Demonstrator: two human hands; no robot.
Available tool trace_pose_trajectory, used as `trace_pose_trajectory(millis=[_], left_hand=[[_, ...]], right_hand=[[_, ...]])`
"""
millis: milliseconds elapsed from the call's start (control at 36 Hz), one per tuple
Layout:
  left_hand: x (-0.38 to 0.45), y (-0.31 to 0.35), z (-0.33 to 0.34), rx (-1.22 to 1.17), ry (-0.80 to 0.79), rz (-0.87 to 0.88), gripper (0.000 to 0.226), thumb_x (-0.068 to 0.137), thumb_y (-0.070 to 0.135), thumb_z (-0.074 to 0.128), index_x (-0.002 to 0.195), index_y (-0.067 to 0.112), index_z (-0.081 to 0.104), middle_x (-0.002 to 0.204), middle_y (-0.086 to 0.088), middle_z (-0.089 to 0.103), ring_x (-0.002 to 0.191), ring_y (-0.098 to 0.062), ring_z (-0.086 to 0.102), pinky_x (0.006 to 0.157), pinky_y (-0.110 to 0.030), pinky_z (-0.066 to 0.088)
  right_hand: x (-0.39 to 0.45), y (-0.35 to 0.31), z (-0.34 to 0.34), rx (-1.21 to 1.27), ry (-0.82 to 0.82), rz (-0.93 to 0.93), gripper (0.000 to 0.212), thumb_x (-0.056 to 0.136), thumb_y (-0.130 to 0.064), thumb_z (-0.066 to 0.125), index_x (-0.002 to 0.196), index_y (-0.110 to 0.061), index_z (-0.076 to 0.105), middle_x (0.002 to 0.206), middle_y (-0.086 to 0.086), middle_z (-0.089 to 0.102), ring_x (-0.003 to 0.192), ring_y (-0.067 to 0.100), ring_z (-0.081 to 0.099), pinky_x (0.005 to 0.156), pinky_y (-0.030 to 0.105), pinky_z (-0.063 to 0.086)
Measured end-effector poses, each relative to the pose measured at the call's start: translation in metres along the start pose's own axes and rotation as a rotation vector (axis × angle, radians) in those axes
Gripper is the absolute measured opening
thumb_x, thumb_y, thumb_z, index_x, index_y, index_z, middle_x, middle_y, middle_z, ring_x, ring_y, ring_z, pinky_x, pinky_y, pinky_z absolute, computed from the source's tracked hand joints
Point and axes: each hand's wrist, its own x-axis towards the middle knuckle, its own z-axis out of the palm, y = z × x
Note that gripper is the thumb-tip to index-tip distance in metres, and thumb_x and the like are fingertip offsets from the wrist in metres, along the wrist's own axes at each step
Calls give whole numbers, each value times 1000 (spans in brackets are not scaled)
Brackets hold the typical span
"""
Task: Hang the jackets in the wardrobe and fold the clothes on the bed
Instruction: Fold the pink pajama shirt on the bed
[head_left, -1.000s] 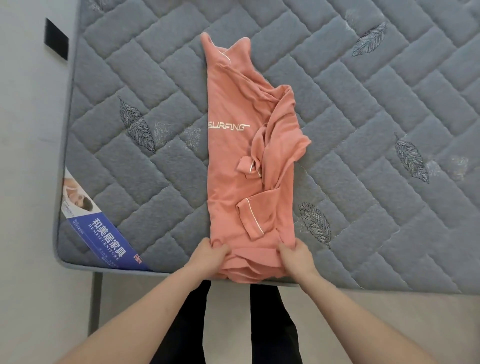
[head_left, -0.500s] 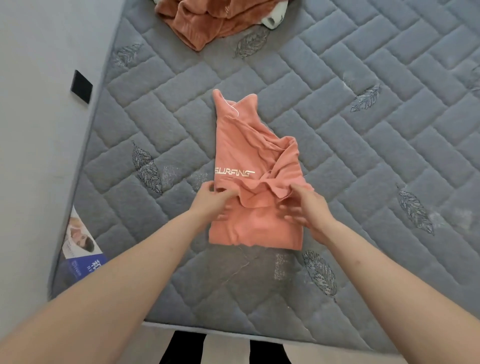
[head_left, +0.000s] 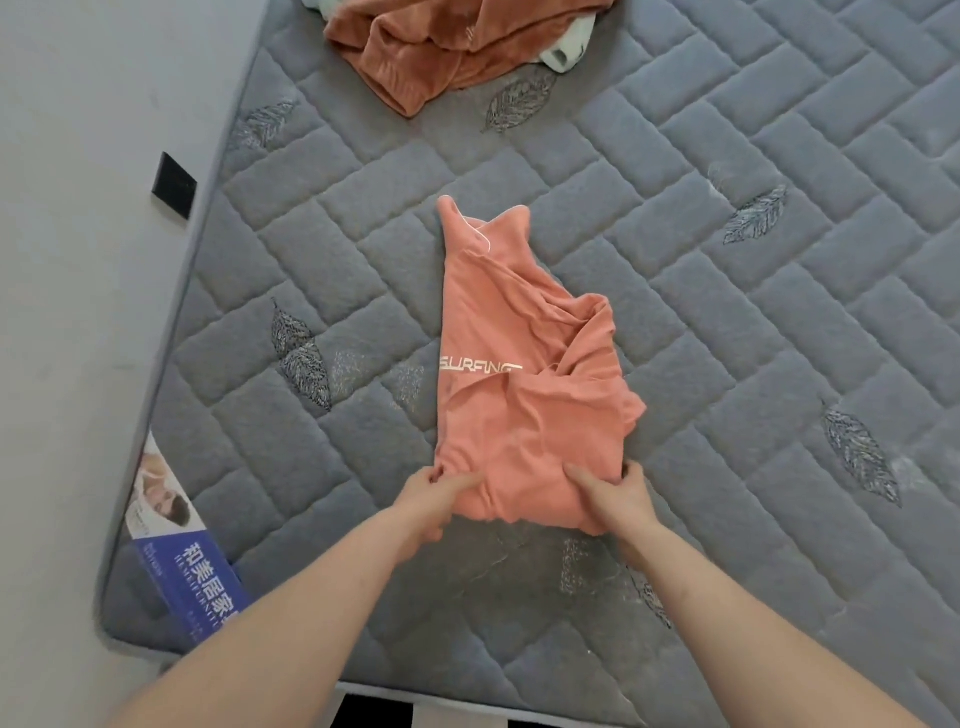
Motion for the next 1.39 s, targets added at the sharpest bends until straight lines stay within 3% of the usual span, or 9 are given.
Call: trace_pose_trajectory(millis=[111, 250, 333, 556, 778, 917, 1083, 1250, 1389], left_hand=[[-6, -4, 4, -30, 67, 20, 33, 85, 34, 74, 112, 16, 68, 72, -2, 54, 50, -14, 39, 40, -18, 24], [-44, -25, -9, 153, 15, -66, 21, 85, 32, 74, 100, 18, 67, 69, -2, 54, 54, -16, 43, 46, -21, 26], [-69, -46, -19, 283, -102, -161, 22, 88, 33, 71, 94, 15, 60, 60, -3, 46, 46, -14, 36, 45, -21, 23], [-118, -107, -35, 592, -234, -266, 30, 87, 43, 68, 98, 15, 62, 71, 0, 60, 56, -13, 53, 48, -21, 36], [-135, -98, -34, 376, 167, 131, 66, 87, 47, 65, 144, 34, 33, 108, 5, 64, 74, -9, 67, 61, -21, 46], [-136, -37, -37, 208, 124, 318, 21, 83, 48, 61, 97, 34, 70, 74, 6, 71, 52, -15, 67, 42, -18, 44], [-98, 44, -34, 33, 133, 243, 30, 80, 47, 73, 84, 18, 74, 61, 0, 68, 43, -13, 61, 42, -25, 49], [-54, 101, -34, 99, 273, 181, 55, 83, 64, 63, 89, 9, 68, 77, -7, 74, 50, -16, 66, 47, -28, 55], [-33, 109, -36, 780, 383, 369, 57, 84, 47, 66, 129, 14, 54, 132, -11, 59, 120, -31, 61, 93, -38, 50]], right_hand=[[2, 6, 1, -5, -58, 31, 50, 78, -32, 83, 121, -15, 65, 116, 7, 71, 105, 29, 67, 97, 51, 55], [-35, 32, -5, -93, -81, 85, 26, 80, -34, 79, 97, -18, 67, 100, 2, 71, 88, 20, 66, 68, 32, 53], [-64, 62, -8, -154, -102, 144, 29, 80, -35, 78, 97, -15, 64, 103, 8, 71, 96, 27, 67, 84, 39, 55], [-135, 133, -14, -187, -221, 270, 42, 86, -30, 76, 119, -7, 67, 106, 5, 73, 99, 22, 69, 85, 35, 55], [-156, 96, -31, -164, -32, 94, 52, 84, -31, 82, 121, -11, 52, 116, 8, 64, 105, 24, 66, 95, 41, 53], [-138, 42, -43, -8, -73, -47, 25, 90, -13, 74, 114, -13, 68, 88, 3, 67, 52, -1, 60, 52, 16, 48], [-109, -31, -42, 163, -167, 33, 8, 84, -10, 64, 79, -10, 70, 67, 11, 64, 45, 14, 51, 43, 20, 32], [-65, -78, -30, 271, -203, -16, 29, 100, -46, 55, 99, -19, 65, 96, 3, 72, 74, 17, 68, 60, 26, 50], [-33, -64, -18, -292, -76, -191, 63, 93, -48, 65, 145, -18, 50, 135, 6, 60, 111, 23, 59, 100, 39, 48]])
